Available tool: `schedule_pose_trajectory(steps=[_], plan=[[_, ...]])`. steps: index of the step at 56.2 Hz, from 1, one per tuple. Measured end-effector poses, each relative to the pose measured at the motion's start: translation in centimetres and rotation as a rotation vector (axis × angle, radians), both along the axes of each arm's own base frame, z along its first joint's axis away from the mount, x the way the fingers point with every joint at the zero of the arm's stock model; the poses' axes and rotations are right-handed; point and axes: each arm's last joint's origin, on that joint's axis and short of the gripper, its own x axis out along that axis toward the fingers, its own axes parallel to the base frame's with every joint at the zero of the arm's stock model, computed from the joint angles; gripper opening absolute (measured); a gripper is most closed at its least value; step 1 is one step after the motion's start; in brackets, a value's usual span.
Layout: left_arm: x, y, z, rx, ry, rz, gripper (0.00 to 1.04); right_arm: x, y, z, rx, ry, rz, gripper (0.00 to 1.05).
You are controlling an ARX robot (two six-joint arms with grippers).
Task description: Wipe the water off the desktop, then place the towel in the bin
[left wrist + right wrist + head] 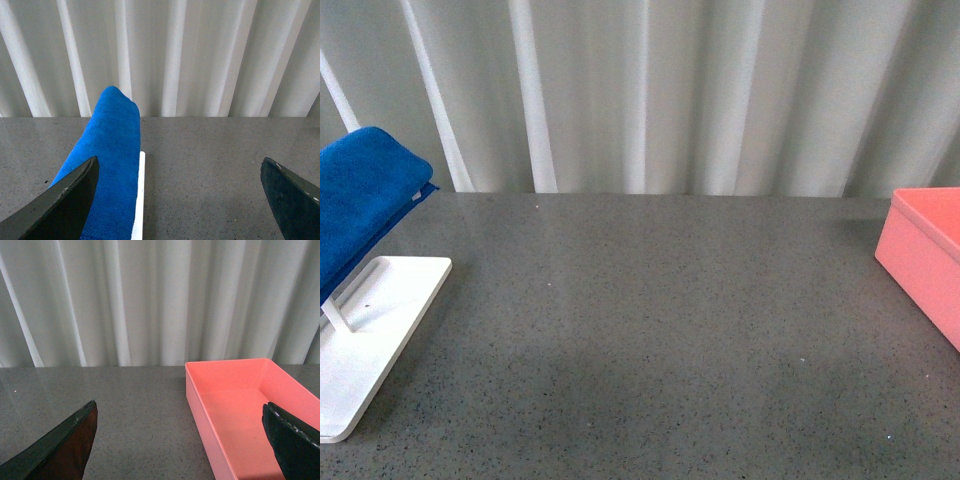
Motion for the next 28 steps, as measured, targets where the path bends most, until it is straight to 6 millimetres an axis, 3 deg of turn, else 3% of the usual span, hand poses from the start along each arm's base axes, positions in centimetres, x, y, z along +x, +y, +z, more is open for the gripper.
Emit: schedule_pose_trajectory(steps=[6,12,16,22,28], plan=[[0.0,0.0,0.0,0.0,0.007,-0.013,0.98,0.0,0.0,0.0,0.0,0.0,0.0,0.98],[0.2,0.2,-0.1,-0.069,0.286,-0.252,0.98,0.0,0.0,0.0,0.0,0.0,0.003,0.98],[0.7,0.1,0.2,-0.107,0.326,-0.348,0.98,0.0,0.0,0.0,0.0,0.0,0.001,0.98],[2.3,-0.3,2.8,-0.081,0.253,-0.381,0.98,0.0,0.0,0.0,0.0,0.0,0.0,0.98],[7.0,-1.6,7.2,-0.007,0.14,-0.361,0.98,0.0,0.0,0.0,0.0,0.0,0.0,0.98]])
